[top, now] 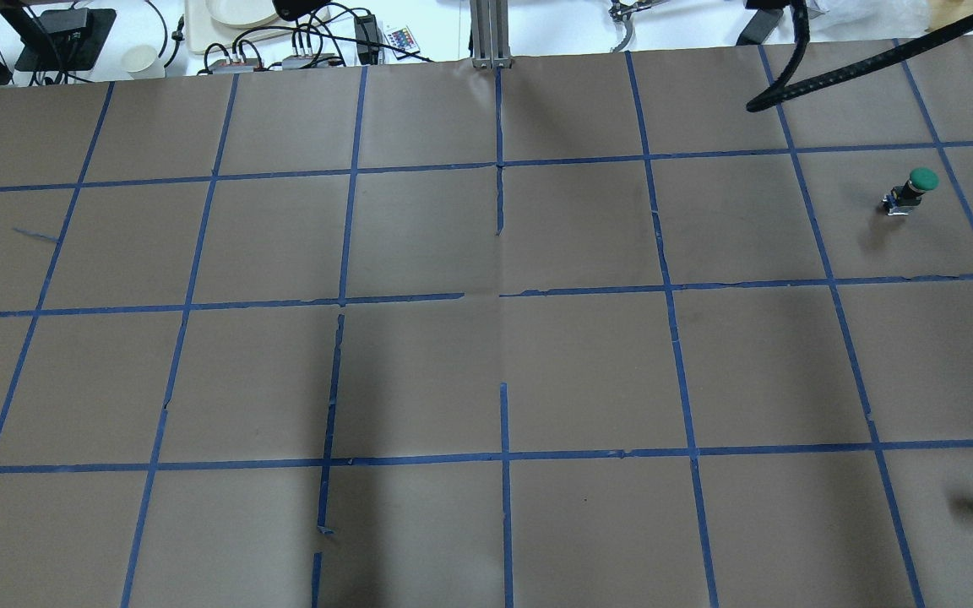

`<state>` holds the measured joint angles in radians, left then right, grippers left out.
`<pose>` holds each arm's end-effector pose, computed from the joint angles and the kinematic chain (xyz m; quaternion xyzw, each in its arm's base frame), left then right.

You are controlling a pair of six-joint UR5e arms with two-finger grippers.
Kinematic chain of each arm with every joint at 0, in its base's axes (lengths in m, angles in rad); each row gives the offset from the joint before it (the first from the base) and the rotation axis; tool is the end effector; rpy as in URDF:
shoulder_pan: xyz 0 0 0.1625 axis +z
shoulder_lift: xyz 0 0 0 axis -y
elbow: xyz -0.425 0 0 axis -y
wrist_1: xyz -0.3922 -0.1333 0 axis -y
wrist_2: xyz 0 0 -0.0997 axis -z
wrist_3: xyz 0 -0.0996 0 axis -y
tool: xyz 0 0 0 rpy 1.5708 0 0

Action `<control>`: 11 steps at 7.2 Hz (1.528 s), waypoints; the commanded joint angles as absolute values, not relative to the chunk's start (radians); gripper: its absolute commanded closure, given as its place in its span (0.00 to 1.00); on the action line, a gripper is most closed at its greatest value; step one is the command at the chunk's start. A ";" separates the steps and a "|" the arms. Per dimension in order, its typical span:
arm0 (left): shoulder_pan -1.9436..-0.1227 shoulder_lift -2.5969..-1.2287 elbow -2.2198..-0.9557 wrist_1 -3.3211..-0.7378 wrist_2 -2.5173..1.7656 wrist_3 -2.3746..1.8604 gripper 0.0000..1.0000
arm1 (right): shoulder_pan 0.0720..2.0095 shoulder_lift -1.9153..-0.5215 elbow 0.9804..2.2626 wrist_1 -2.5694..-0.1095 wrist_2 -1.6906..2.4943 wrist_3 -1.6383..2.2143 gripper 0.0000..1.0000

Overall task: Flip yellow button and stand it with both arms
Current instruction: 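Open the left gripper and lower the left arm away from the button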

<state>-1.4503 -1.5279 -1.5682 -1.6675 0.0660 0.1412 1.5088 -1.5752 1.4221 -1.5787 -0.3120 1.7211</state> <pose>-0.1742 -0.4973 0.5933 0.0099 -0.7300 0.0706 0.6798 0.1974 -0.5022 0.6331 0.5972 0.5430 0.3889 0.4441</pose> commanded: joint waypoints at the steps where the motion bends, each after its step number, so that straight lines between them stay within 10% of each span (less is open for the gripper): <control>1: -1.451 -1.528 -1.569 -1.667 0.066 0.141 0.84 | 1.502 -1.574 1.424 -1.578 -0.262 1.721 0.67; 3: -1.451 -1.526 -1.568 -1.667 0.066 0.141 0.79 | 1.500 -1.574 1.424 -1.578 -0.261 1.721 0.71; 4: -1.451 -1.526 -1.568 -1.667 0.067 0.141 0.54 | 1.500 -1.574 1.424 -1.578 -0.261 1.721 0.72; 5: -1.451 -1.525 -1.569 -1.645 0.067 0.140 0.01 | 1.499 -1.572 1.424 -1.578 -0.261 1.721 0.73; 11: -1.408 -1.528 -1.554 -1.655 0.396 0.080 0.00 | 1.358 -1.565 1.425 -1.582 -0.274 1.703 0.74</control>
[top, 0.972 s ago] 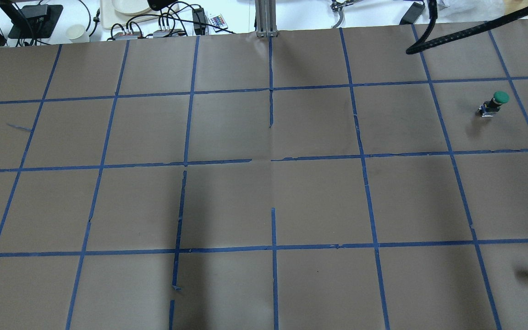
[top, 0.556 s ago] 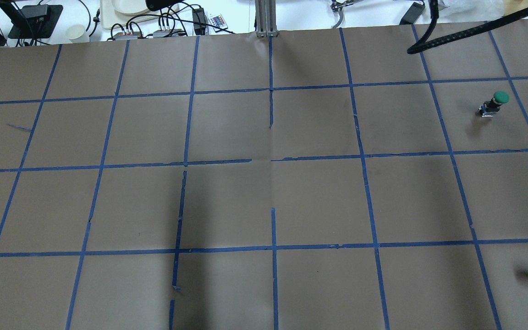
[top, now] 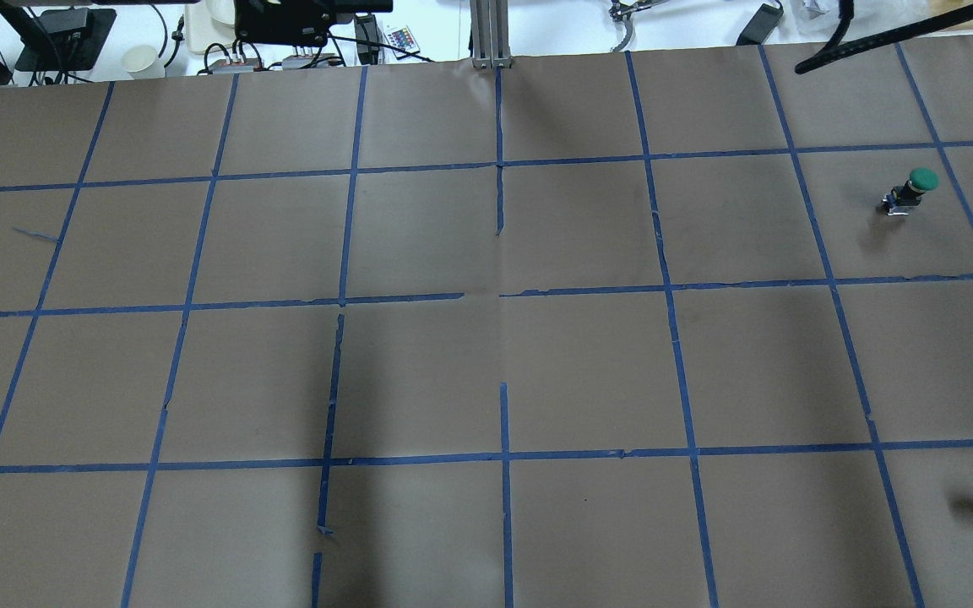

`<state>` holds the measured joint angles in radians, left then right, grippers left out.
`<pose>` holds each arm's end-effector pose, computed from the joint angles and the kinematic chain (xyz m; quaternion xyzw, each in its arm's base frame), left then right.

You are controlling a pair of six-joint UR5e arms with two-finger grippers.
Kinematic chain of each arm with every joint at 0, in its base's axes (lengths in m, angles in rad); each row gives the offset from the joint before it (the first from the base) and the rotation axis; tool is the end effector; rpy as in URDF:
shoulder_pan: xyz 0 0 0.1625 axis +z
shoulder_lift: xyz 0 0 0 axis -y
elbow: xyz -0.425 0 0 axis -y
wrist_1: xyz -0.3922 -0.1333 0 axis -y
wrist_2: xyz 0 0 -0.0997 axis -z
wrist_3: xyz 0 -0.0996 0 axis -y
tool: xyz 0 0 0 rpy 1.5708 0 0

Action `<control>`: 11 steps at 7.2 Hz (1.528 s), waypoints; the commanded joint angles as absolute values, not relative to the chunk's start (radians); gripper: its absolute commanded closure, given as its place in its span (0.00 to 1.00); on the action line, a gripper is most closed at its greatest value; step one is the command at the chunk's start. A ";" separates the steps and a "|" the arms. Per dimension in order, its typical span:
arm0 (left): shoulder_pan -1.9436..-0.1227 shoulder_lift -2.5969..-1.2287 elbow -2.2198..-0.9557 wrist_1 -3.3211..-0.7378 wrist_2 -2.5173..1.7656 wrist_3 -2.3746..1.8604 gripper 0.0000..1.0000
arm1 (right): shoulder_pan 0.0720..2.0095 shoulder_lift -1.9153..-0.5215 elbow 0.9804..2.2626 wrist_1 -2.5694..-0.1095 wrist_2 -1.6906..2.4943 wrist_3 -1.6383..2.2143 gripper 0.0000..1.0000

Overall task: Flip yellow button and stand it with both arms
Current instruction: 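Open the left gripper and lower the left arm away from the button, then lower the button with the right gripper while the left arm returns to rest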

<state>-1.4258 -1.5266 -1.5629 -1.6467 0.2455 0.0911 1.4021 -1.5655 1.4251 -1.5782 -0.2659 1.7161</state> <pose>-0.1593 -0.5003 0.5809 0.0286 -0.7878 0.0631 0.6120 0.1434 -0.5246 0.6312 0.6147 0.5021 0.3811 0.4741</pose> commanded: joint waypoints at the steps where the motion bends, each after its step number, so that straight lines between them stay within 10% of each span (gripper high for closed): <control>1: -1.404 -1.542 -1.548 -1.657 0.485 0.080 0.00 | 1.350 -1.571 1.425 -1.583 -0.347 1.580 0.74; 11: -1.555 -1.583 -1.534 -1.603 1.595 0.052 0.00 | 1.301 -1.586 1.642 -1.440 -1.538 0.149 0.83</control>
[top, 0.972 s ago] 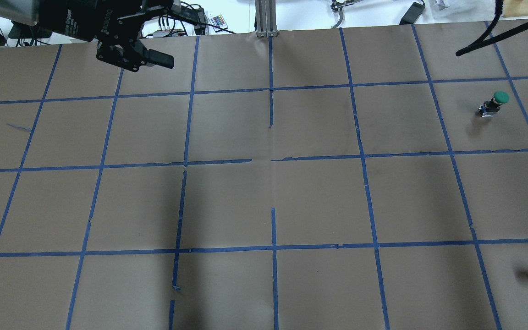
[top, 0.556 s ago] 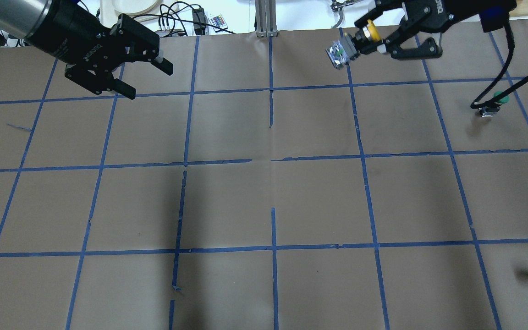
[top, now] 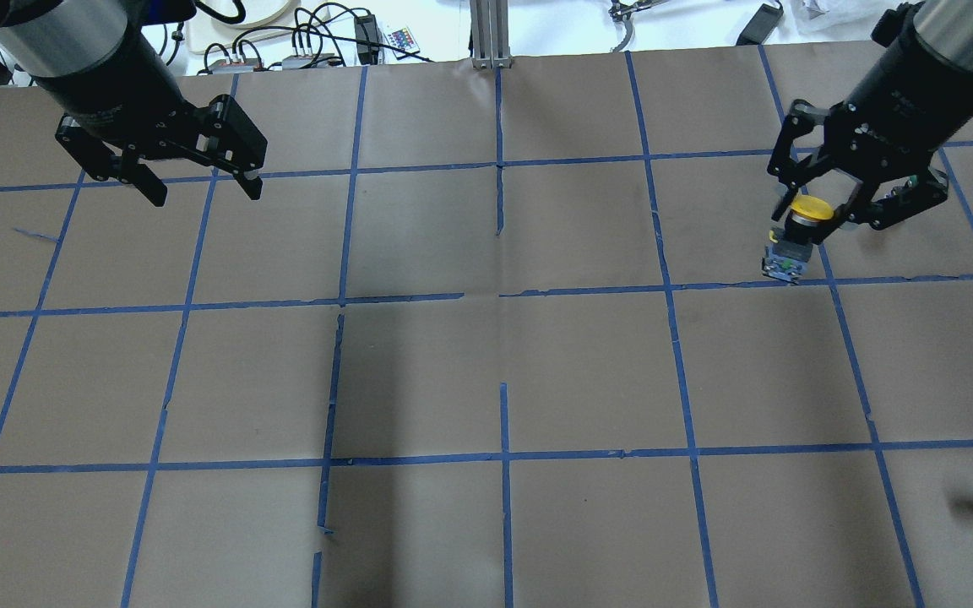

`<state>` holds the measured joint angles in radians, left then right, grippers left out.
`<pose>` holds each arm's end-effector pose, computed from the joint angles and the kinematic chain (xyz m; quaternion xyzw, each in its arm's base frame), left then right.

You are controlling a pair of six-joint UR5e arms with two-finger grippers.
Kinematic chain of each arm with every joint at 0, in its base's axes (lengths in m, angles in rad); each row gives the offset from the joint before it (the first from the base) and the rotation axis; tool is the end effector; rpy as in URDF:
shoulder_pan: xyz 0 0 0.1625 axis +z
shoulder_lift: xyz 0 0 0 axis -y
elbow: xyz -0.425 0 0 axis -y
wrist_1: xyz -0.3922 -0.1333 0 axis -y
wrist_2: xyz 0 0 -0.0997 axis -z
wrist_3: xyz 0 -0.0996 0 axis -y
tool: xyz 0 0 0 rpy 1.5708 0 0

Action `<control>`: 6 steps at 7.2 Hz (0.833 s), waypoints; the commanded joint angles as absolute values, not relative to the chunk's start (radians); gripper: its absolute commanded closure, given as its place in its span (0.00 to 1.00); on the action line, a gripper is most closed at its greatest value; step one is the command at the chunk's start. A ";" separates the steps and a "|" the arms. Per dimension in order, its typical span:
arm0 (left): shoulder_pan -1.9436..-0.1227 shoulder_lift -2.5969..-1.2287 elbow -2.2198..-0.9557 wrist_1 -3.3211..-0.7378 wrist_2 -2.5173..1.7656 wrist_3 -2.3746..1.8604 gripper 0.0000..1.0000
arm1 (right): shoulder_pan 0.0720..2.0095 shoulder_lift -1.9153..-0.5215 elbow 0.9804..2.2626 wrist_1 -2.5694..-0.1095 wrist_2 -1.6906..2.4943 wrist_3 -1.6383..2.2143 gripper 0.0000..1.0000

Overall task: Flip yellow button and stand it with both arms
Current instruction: 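Lower the button with the right gripper while the left arm returns to rest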

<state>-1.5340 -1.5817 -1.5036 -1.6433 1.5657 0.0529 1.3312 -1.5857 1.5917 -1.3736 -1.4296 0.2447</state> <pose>-0.1155 -0.4989 0.5083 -0.0080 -0.9999 -0.0080 0.0029 0.0331 -0.4853 0.4684 0.2449 0.9617 0.1013 0.0699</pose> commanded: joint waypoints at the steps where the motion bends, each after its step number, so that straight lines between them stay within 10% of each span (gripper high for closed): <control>1: -1.558 -1.583 -1.549 -1.588 1.597 0.058 0.00 | 1.269 -1.589 1.707 -1.568 -1.546 -0.011 0.83; 6: -1.621 -1.575 -1.528 -1.583 1.564 0.061 0.00 | 0.893 -1.582 2.044 -2.102 -1.510 -0.691 0.83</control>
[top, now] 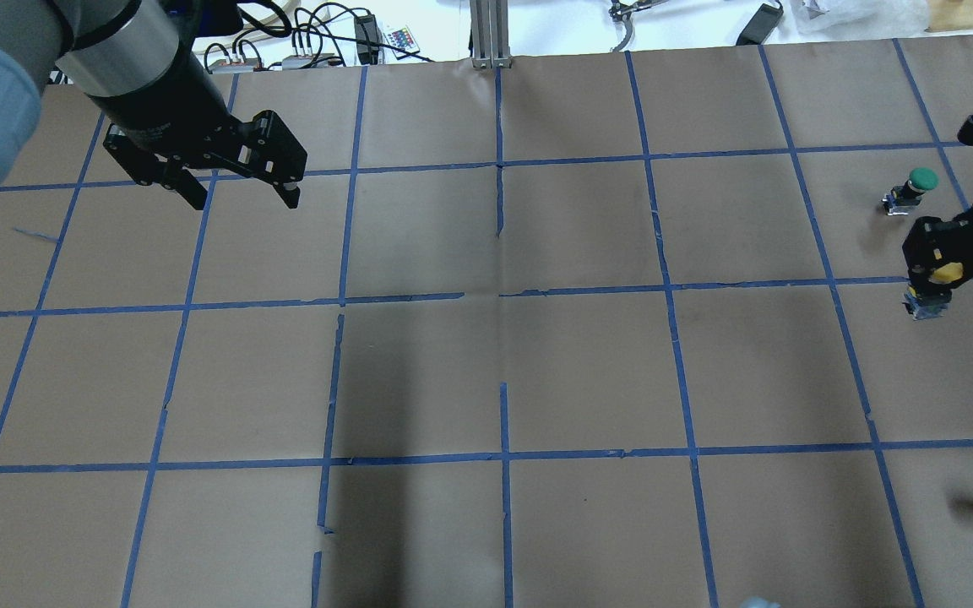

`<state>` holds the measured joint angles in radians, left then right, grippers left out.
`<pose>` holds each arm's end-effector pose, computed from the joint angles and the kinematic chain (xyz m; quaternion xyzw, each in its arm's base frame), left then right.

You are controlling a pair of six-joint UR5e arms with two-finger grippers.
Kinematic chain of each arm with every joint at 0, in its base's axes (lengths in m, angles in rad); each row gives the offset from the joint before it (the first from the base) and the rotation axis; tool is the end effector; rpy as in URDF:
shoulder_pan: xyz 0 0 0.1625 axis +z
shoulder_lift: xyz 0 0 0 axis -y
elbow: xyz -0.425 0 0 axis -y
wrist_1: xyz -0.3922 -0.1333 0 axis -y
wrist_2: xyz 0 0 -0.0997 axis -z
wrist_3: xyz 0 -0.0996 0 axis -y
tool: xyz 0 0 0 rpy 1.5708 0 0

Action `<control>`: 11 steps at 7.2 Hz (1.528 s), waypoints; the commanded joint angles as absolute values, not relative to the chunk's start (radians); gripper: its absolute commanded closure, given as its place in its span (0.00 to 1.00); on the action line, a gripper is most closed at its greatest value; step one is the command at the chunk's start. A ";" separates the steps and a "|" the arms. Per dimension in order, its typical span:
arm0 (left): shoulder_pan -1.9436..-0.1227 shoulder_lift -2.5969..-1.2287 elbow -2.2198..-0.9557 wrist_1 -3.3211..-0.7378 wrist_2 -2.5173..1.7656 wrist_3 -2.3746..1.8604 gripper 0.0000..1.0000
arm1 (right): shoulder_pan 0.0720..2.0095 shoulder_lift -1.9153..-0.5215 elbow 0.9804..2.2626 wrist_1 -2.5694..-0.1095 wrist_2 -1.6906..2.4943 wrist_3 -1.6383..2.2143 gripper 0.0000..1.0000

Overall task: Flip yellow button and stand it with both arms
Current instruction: 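Set the button upright, yellow cap up, on the table with the right gripper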

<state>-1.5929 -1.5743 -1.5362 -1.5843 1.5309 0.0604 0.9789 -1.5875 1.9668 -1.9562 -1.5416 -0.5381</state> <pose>-0.1482 -0.4918 0.5019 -0.0414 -0.9989 0.0092 0.0198 -0.1422 -0.4557 0.3433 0.0268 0.9995 -0.0104 0.0107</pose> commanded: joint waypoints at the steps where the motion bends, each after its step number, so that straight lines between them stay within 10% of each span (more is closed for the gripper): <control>1: -1.621 -1.578 -1.511 -1.588 1.562 0.061 0.00 | 0.885 -1.547 2.063 -2.165 -1.470 -0.733 0.83; 11: -1.620 -1.583 -1.508 -1.586 1.552 0.048 0.00 | 0.736 -1.407 2.134 -2.326 -1.370 -0.854 0.85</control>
<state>-1.6207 -1.5831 -1.5086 -1.5850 1.5526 0.0542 0.7364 -1.4072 2.1266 -2.3203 -1.3670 -0.8544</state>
